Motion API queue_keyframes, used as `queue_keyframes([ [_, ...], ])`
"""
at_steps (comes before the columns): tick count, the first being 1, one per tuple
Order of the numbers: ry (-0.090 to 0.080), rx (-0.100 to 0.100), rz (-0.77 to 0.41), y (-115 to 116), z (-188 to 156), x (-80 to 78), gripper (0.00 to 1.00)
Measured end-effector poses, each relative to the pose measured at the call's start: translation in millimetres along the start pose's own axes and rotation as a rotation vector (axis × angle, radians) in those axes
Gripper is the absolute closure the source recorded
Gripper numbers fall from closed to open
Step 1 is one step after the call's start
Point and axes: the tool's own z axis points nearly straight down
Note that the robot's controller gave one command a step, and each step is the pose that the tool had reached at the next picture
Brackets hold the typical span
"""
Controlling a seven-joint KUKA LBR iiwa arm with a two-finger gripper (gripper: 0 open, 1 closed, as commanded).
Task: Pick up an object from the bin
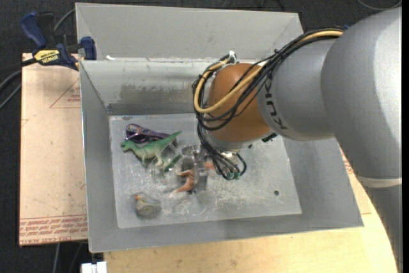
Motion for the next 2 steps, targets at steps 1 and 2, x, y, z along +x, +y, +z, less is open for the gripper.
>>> queue_keyframes([
  [1,-0.002,-0.001,-0.005,4.4,-57.9,-8.4,1.00],
  [2,-0.002,-0.001,-0.005,4.4,-57.9,-8.4,1.00],
])
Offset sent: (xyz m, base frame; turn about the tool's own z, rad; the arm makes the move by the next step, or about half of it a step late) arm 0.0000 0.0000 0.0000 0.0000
